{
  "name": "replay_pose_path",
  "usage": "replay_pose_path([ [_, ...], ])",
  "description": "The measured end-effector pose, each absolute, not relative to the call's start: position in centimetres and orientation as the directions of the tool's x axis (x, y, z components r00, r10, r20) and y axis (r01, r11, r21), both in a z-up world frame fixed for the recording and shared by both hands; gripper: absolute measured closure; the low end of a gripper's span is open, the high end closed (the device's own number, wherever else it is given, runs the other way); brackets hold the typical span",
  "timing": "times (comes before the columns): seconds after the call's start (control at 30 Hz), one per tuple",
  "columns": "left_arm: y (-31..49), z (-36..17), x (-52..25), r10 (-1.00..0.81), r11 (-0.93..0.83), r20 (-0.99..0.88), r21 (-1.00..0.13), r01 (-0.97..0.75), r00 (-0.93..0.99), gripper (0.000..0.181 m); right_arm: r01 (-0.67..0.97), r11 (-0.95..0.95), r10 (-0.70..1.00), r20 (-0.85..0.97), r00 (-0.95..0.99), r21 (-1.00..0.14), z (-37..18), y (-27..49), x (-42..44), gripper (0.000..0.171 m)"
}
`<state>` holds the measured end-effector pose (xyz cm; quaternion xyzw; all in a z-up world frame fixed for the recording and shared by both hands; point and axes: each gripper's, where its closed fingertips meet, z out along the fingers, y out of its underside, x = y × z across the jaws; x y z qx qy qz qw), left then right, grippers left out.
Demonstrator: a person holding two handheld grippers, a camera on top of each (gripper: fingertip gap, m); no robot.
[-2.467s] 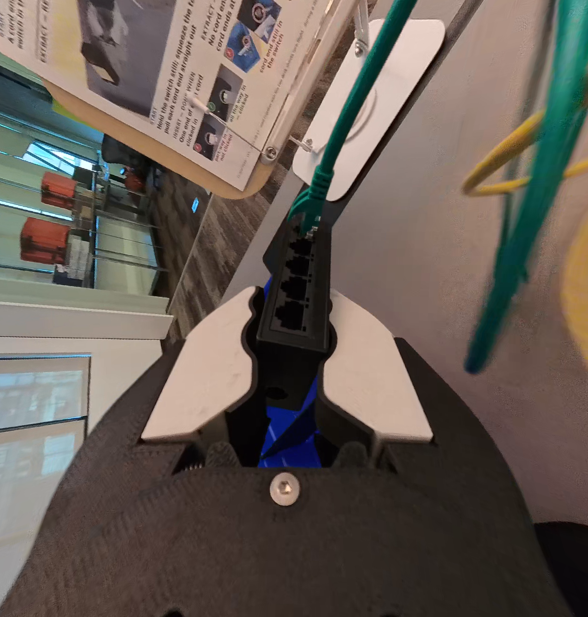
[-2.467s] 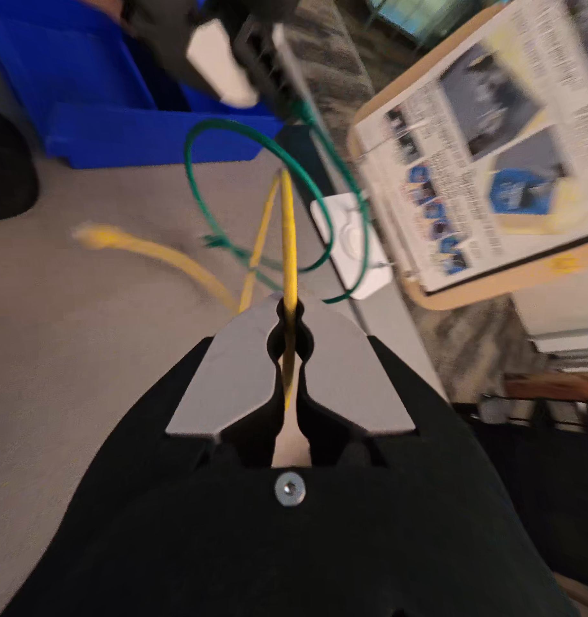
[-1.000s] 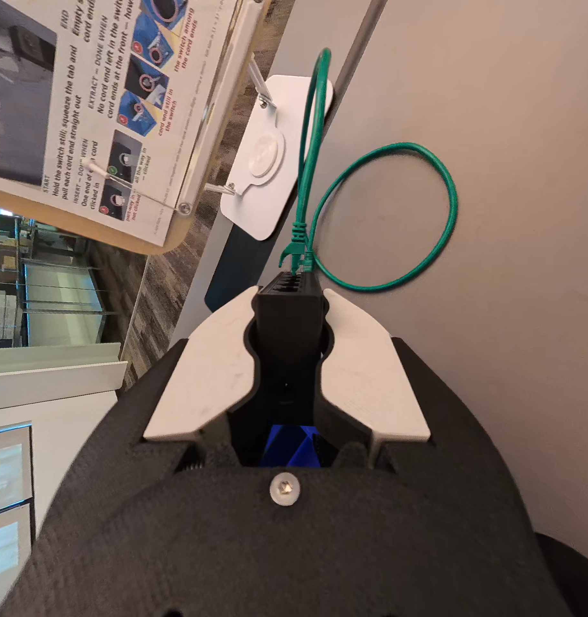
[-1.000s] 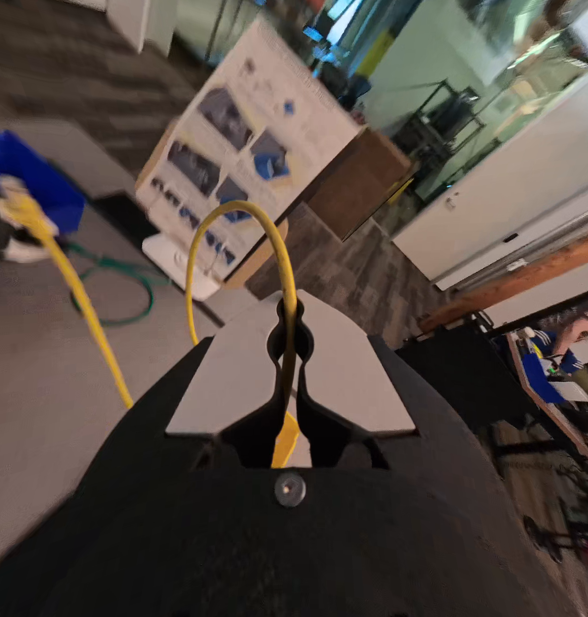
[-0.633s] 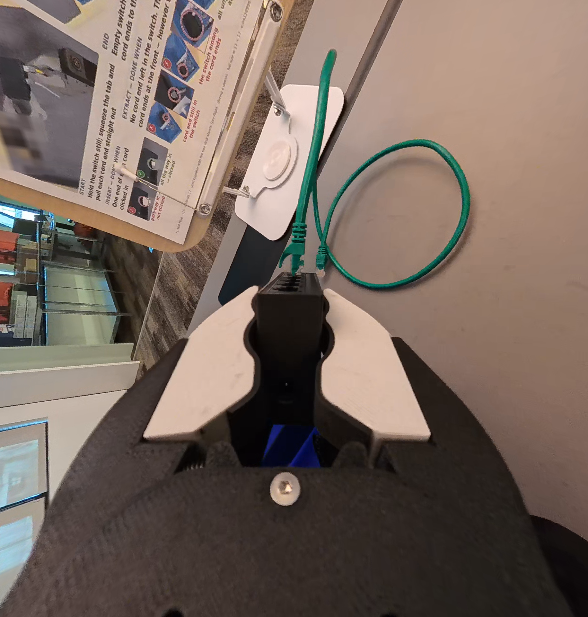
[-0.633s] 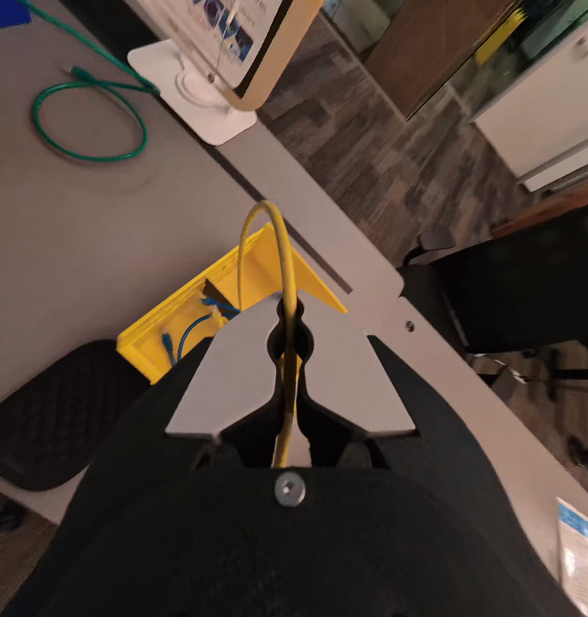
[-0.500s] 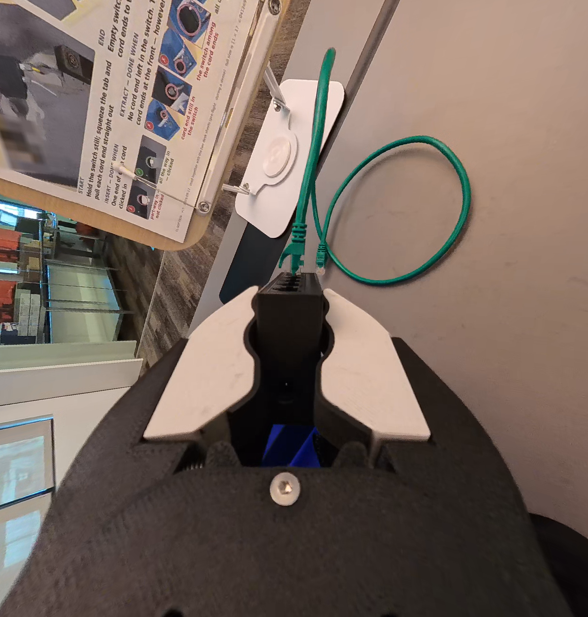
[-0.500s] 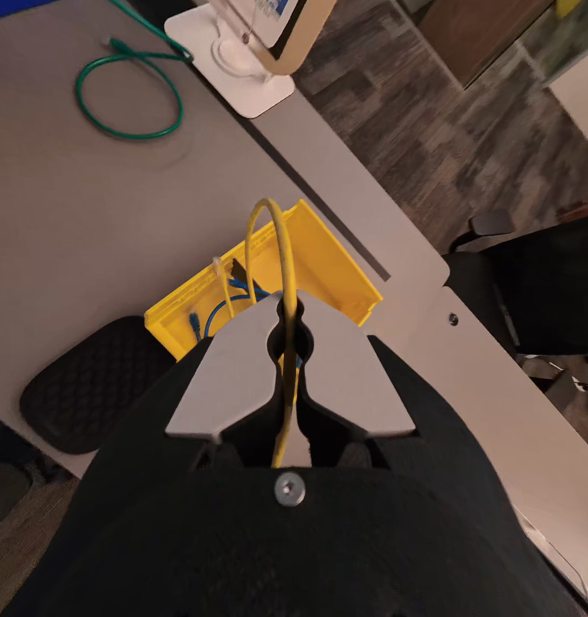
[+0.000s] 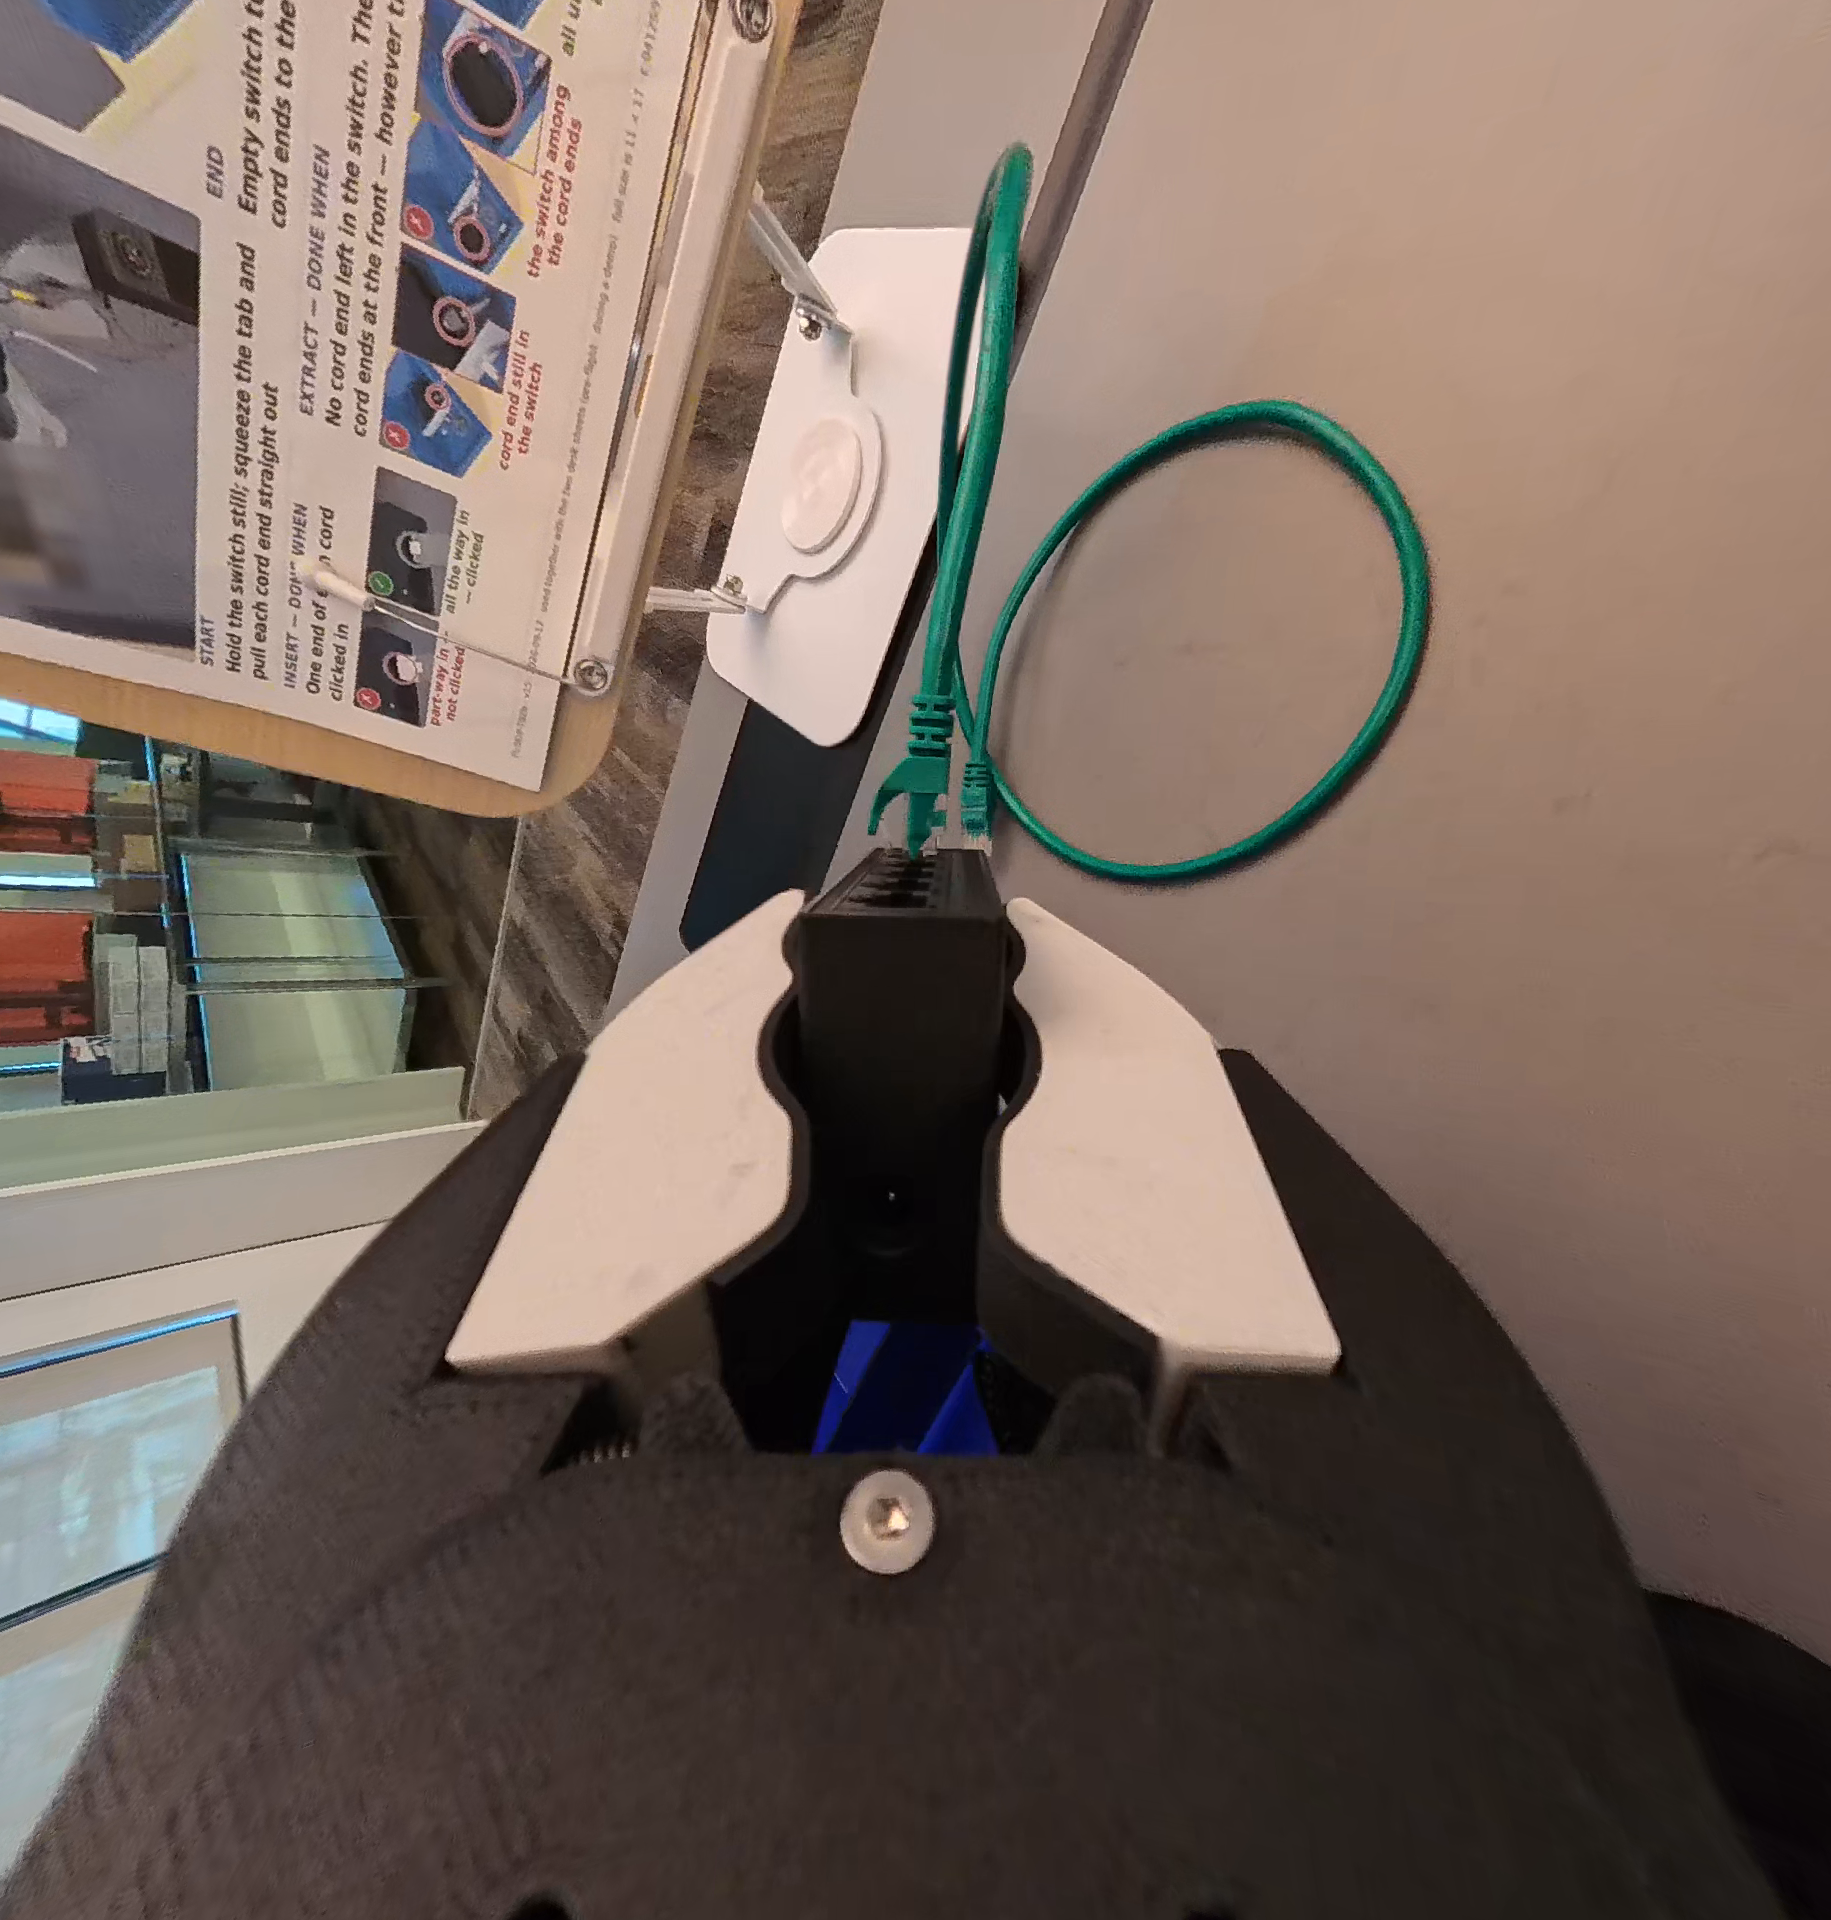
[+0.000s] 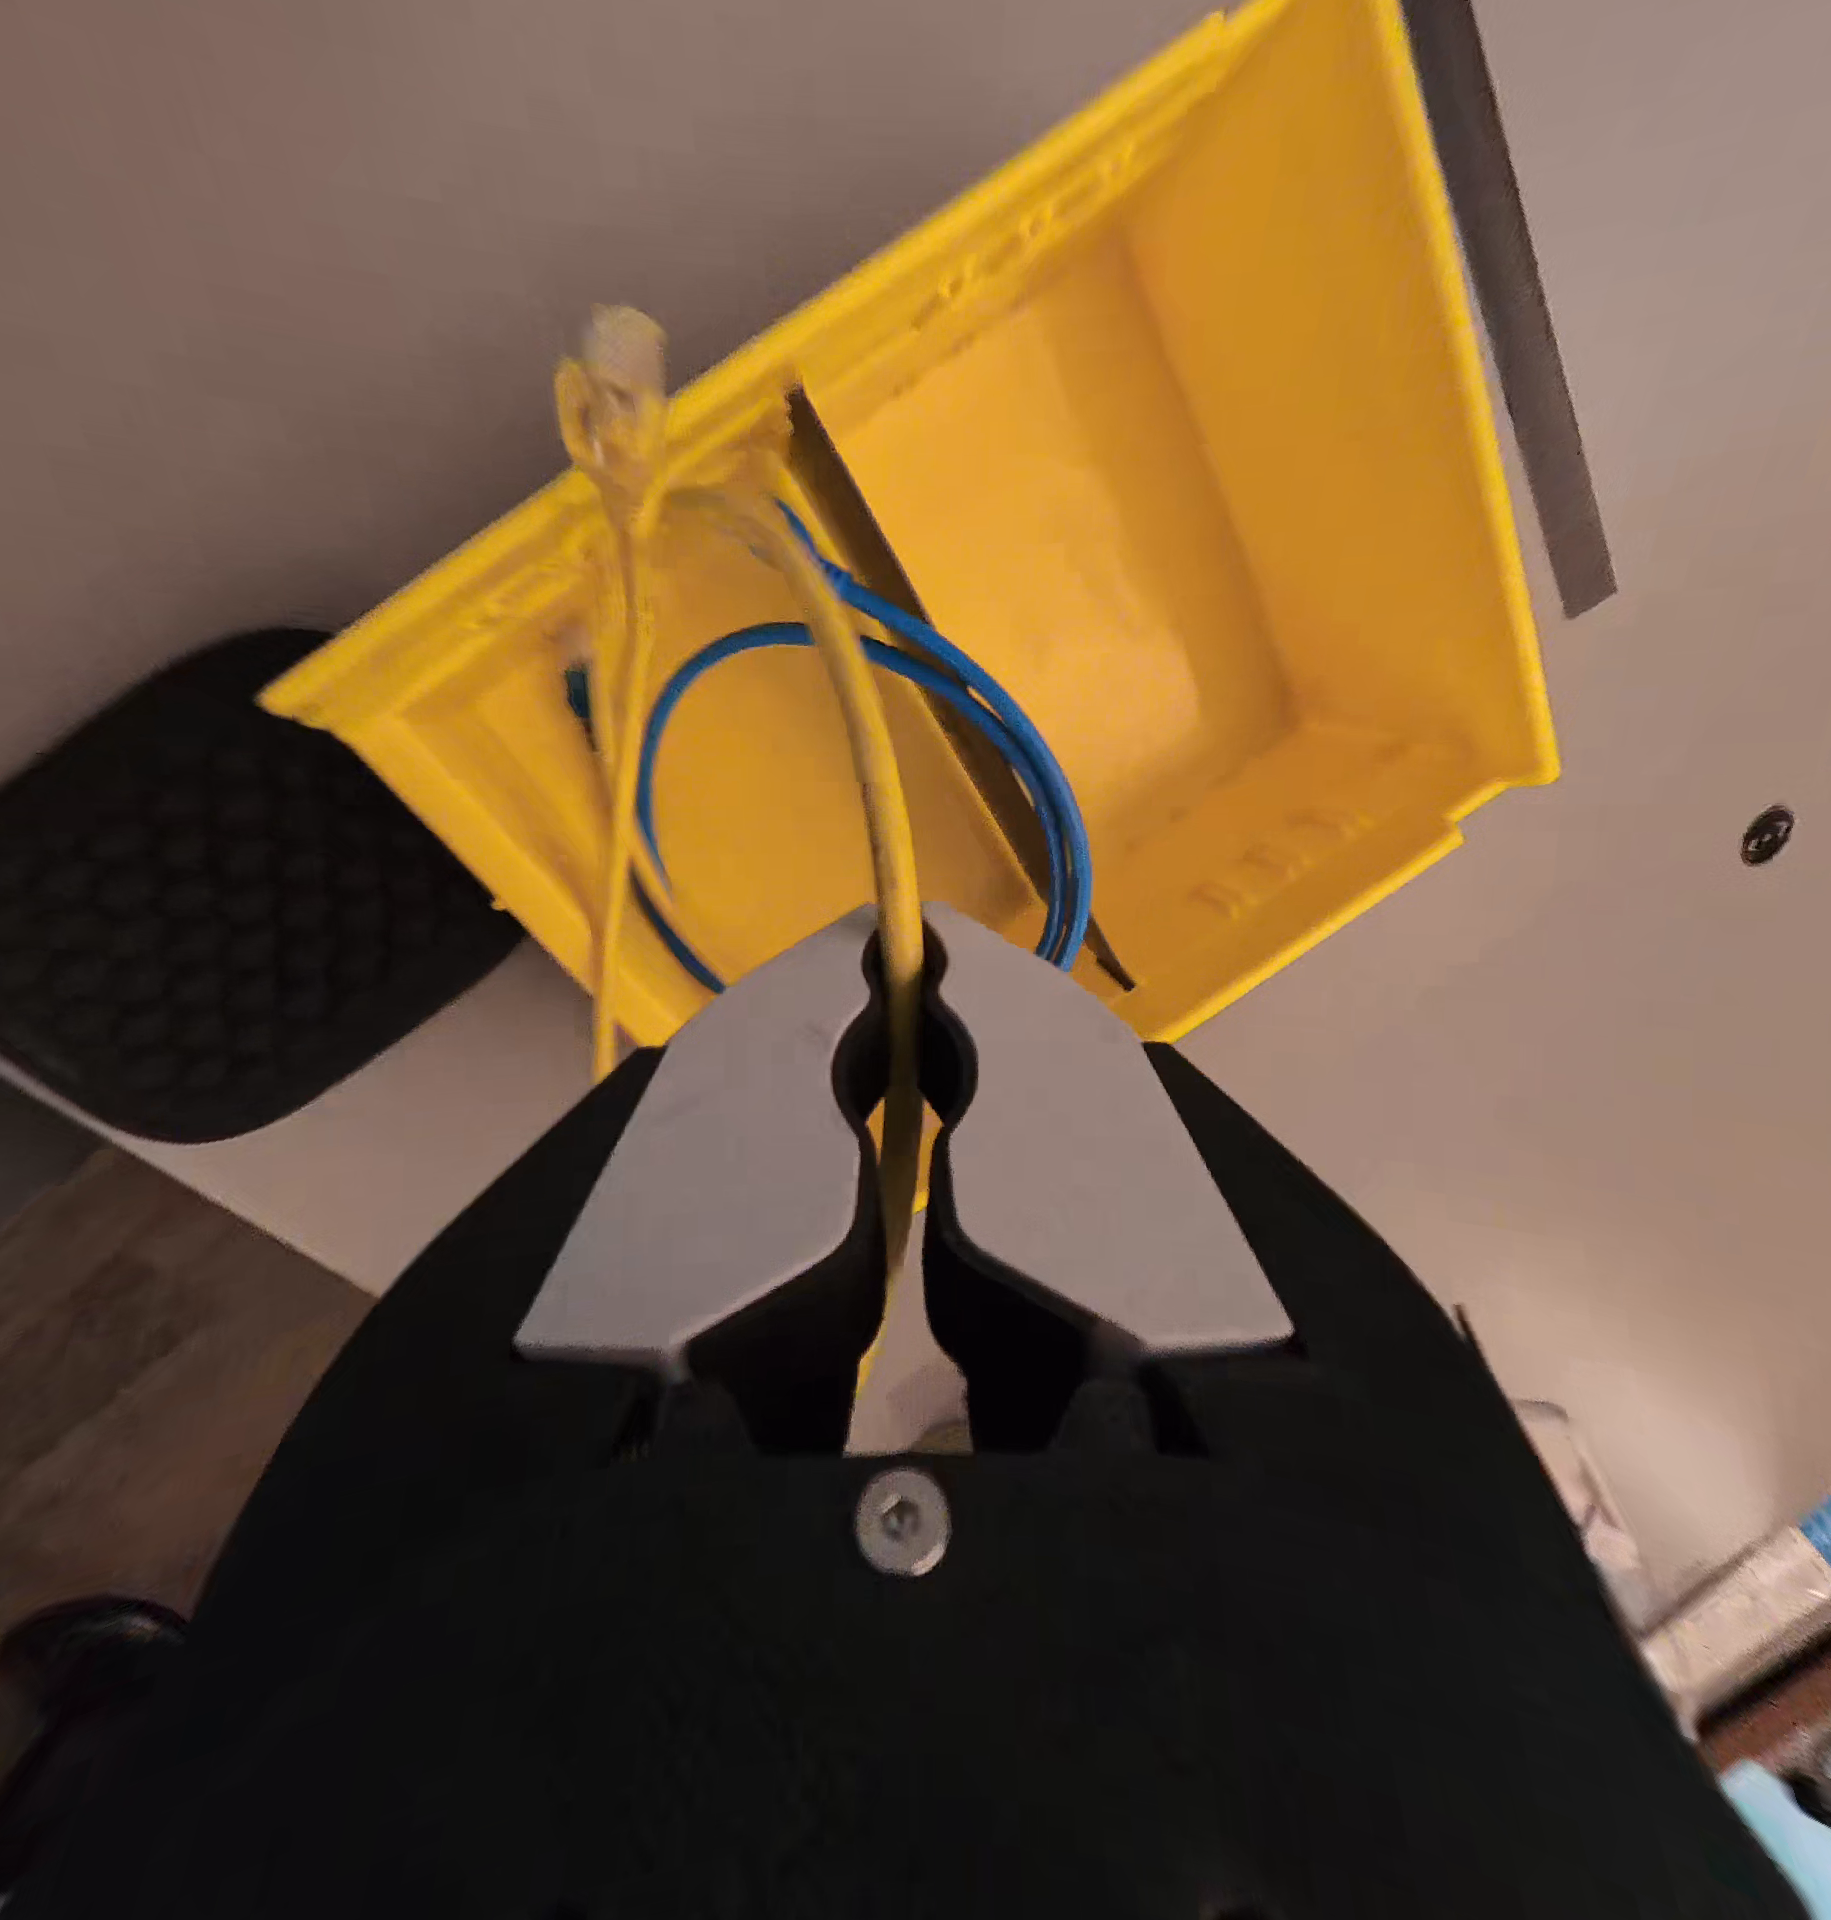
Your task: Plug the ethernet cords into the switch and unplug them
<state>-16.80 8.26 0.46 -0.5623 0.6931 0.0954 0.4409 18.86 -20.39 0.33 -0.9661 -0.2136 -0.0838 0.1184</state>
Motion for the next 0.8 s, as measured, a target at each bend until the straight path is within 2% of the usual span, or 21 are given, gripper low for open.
replay_pose_path([
  [0.1,8.0,0.4,-16.5,-0.689,0.362,-0.725,-0.356,-0.861,0.010,0.153,0.517,-0.845,0.477,0.244,0.845,-0.139,-2.1,-18.8,19.0,0.170],
  [0.3,7.6,1.3,-16.4,-0.676,0.387,-0.736,-0.374,-0.843,0.016,0.153,0.695,-0.706,0.612,0.376,0.696,-0.139,-4.9,-13.9,17.9,0.168],
  [0.47,7.1,3.1,-16.9,-0.663,0.416,-0.747,-0.419,-0.807,0.046,0.153,0.696,-0.705,0.595,0.418,0.687,-0.140,-6.5,-13.7,19.6,0.162],
  [0.63,6.2,5.7,-17.6,-0.646,0.454,-0.758,-0.474,-0.755,0.088,0.153,0.685,-0.687,0.537,0.466,0.703,-0.242,-4.9,-14.2,19.7,0.149],
  [0.8,4.9,7.8,-18.2,-0.638,0.489,-0.761,-0.522,-0.699,0.121,0.153,0.684,-0.593,0.462,0.517,0.721,-0.424,0.8,-14.4,18.4,0.142],
])
